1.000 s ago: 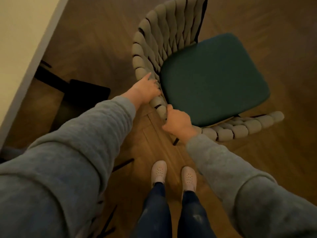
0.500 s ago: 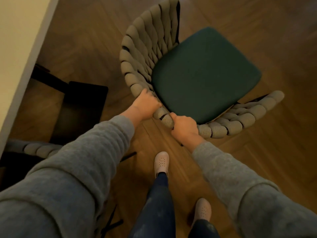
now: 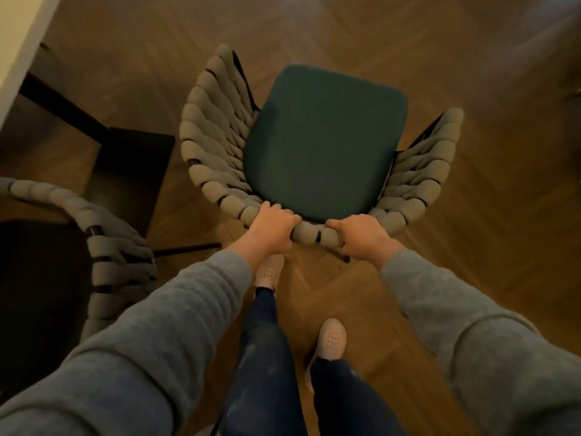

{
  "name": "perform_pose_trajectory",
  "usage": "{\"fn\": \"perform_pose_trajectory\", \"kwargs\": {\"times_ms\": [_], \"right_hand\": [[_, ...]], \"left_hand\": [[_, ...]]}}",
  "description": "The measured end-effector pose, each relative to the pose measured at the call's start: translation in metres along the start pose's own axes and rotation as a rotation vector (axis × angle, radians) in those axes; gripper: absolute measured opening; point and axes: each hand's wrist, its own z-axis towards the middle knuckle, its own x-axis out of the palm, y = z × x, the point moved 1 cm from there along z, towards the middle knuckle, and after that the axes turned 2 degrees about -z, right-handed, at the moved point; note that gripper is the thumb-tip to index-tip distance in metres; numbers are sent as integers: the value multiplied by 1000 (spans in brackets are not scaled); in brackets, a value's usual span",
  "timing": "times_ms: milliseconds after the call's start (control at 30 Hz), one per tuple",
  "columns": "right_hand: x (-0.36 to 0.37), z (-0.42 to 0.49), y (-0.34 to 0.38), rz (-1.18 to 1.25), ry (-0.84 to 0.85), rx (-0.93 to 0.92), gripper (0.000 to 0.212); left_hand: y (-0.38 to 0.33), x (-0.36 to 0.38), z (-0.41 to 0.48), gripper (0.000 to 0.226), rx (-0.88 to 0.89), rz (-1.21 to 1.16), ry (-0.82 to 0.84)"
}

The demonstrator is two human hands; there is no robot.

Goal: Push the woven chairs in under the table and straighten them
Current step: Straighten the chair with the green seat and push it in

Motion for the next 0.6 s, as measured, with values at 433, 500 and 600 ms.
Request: {"fn": "perform_pose_trajectory", "kwargs": {"times_ms": [433, 500, 600], "right_hand": [[47, -59, 6, -89, -19, 192, 43], [50, -58, 6, -56, -66, 248, 35], [50, -53, 3, -46, -78, 239, 34]], "left_hand": [[32, -7, -42, 70, -15, 159, 290], [31, -1, -38, 51, -40, 174, 254], [36, 9, -38, 33, -38, 194, 160]]}}
